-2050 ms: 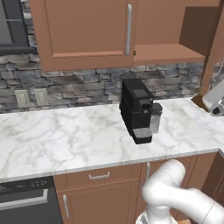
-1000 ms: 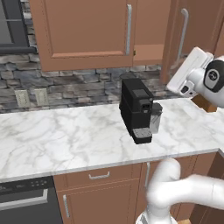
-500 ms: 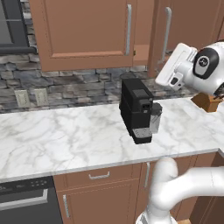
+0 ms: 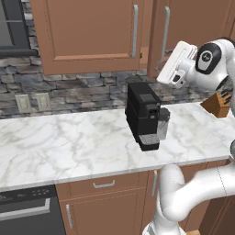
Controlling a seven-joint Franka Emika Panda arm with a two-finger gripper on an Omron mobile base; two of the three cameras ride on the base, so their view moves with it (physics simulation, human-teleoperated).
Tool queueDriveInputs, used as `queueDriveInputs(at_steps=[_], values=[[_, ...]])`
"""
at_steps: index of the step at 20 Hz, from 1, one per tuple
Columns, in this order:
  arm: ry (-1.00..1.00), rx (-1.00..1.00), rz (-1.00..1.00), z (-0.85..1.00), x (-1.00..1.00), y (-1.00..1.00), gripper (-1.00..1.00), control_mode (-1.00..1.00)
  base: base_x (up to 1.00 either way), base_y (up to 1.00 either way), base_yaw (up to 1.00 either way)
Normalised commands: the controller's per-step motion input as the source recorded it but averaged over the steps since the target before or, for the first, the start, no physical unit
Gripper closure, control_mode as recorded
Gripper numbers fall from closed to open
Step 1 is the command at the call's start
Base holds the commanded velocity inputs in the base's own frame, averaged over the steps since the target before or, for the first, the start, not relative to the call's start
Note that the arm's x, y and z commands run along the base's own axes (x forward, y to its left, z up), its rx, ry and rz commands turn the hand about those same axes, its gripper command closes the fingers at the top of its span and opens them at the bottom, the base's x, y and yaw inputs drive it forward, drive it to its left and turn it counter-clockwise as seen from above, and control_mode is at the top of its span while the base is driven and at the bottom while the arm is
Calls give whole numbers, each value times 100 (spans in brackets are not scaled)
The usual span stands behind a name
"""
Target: Pick up the sponge and bar soap from the sink, and place them back in the cabinet, and close the cabinet doors.
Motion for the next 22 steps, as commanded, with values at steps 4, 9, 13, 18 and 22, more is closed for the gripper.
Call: queueDriveInputs(at_steps=[4, 9, 13, 18, 22], values=[[0, 0, 2, 0, 46, 3, -100, -100, 0, 0, 0], [0, 0, 0, 0, 41, 2, -100, -100, 0, 0, 0], [0, 0, 0, 0, 35, 2, -100, -100, 0, 0, 0], [0, 0, 0, 0, 30, 0, -100, -100, 0, 0, 0], [1, 0, 0, 0, 30, 0, -100, -100, 0, 0, 0]])
